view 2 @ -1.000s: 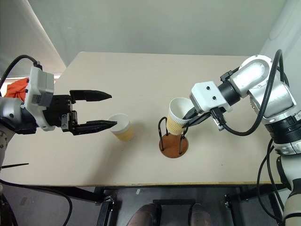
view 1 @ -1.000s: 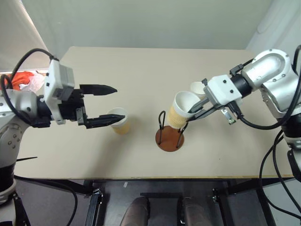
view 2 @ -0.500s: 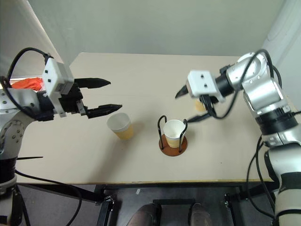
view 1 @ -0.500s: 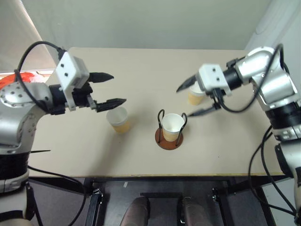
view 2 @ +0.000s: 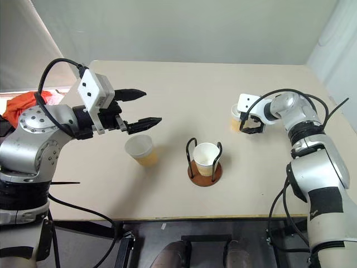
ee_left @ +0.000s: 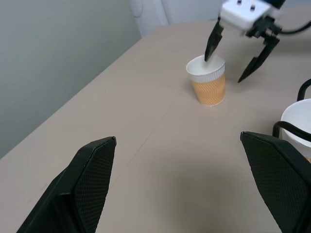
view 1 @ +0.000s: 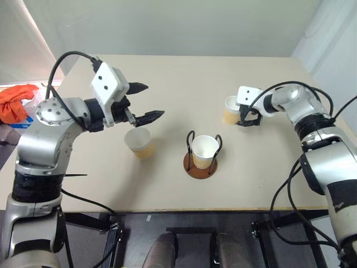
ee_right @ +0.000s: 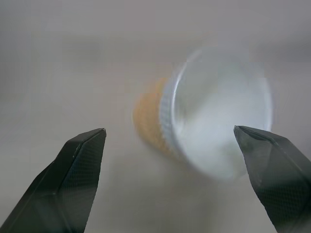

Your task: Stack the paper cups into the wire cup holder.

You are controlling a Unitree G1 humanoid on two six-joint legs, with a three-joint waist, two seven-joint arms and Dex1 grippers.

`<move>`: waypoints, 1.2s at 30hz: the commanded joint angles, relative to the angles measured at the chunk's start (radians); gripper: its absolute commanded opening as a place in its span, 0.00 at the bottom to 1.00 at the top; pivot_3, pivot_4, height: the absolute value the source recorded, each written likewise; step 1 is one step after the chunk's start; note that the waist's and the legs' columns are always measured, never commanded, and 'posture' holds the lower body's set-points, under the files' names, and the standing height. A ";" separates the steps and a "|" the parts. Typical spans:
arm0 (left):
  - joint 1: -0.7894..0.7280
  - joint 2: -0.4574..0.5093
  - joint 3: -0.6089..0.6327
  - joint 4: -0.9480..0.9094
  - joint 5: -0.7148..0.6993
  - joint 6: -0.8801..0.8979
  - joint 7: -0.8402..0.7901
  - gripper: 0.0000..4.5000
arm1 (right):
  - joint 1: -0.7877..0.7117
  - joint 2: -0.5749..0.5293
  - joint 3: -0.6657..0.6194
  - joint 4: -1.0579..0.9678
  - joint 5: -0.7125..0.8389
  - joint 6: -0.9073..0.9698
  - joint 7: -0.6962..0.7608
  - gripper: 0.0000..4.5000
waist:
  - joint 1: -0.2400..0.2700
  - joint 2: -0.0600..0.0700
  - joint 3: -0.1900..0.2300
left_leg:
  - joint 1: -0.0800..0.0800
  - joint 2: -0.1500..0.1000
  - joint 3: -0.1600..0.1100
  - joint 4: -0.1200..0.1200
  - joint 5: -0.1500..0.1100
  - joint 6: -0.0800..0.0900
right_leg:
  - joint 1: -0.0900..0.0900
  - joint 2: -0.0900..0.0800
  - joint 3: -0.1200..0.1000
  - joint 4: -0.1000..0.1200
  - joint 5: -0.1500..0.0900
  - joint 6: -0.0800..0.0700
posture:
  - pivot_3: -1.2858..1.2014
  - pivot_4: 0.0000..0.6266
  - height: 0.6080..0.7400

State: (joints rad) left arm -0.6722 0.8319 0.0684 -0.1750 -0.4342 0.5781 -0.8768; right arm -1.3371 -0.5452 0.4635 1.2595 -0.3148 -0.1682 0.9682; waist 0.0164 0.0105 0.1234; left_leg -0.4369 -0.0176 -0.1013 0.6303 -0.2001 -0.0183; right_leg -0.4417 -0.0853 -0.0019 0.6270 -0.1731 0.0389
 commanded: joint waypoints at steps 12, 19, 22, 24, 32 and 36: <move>0.049 0.059 0.099 -0.129 -0.041 0.080 0.025 1.00 | -0.047 0.035 -0.062 0.030 -0.029 -0.060 0.017 0.03 | 0.001 0.000 0.000 | 0.000 0.000 0.001 0.000 -0.005 -0.004 | 0.000 0.000 0.000 0.001 -0.003 -0.005 | 0.52 0.24 1.00; 0.034 0.087 0.152 -0.111 -0.095 0.069 -0.021 1.00 | -0.078 -0.021 -0.162 -0.167 0.121 -0.162 0.364 0.00 | -0.001 0.001 0.000 | 0.000 0.000 0.001 0.000 -0.004 -0.005 | 0.000 0.000 0.000 0.002 -0.002 -0.005 | 0.52 0.24 1.00; 0.067 0.142 0.225 -0.142 -0.230 0.131 -0.142 1.00 | -0.033 -0.049 -0.234 -0.521 0.356 0.018 0.608 0.00 | -0.010 0.000 0.001 | -0.001 0.000 0.001 0.000 -0.004 -0.005 | 0.000 0.001 0.000 0.001 -0.003 -0.006 | 0.52 0.24 1.00; 0.096 0.181 0.277 -0.154 -0.317 0.161 -0.223 1.00 | 0.022 -0.096 -0.215 -0.749 0.499 0.157 0.643 0.00 | -0.013 0.000 0.000 | -0.002 0.002 0.001 0.000 -0.001 -0.011 | -0.001 0.005 0.000 0.000 -0.003 -0.007 | 0.52 0.24 1.00; 0.296 0.312 0.375 -0.133 -0.400 0.197 -0.416 1.00 | 0.166 -0.267 -0.111 -1.147 0.763 0.363 0.646 0.00 | -0.008 -0.002 0.000 | 0.002 0.012 -0.002 0.000 0.002 -0.013 | 0.002 0.014 0.001 0.002 -0.016 -0.017 | 0.52 0.24 1.00; 0.324 0.315 0.382 -0.151 -0.411 0.192 -0.410 1.00 | 0.192 -0.287 -0.084 -1.175 0.757 0.356 0.646 0.00 | -0.010 -0.002 0.000 | 0.003 0.013 -0.003 0.000 0.003 -0.012 | 0.000 0.015 0.001 0.006 -0.015 -0.017 | 0.52 0.24 1.00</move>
State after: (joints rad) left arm -0.3473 1.1242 0.4111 -0.2976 -0.8262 0.7751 -1.2855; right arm -1.1478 -0.8212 0.3748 0.1157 0.4346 0.1923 1.6109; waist 0.0063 0.0082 0.1235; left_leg -0.4339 -0.0043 -0.1044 0.6303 -0.1981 -0.0289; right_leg -0.4414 -0.0704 -0.0011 0.6341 -0.1887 0.0211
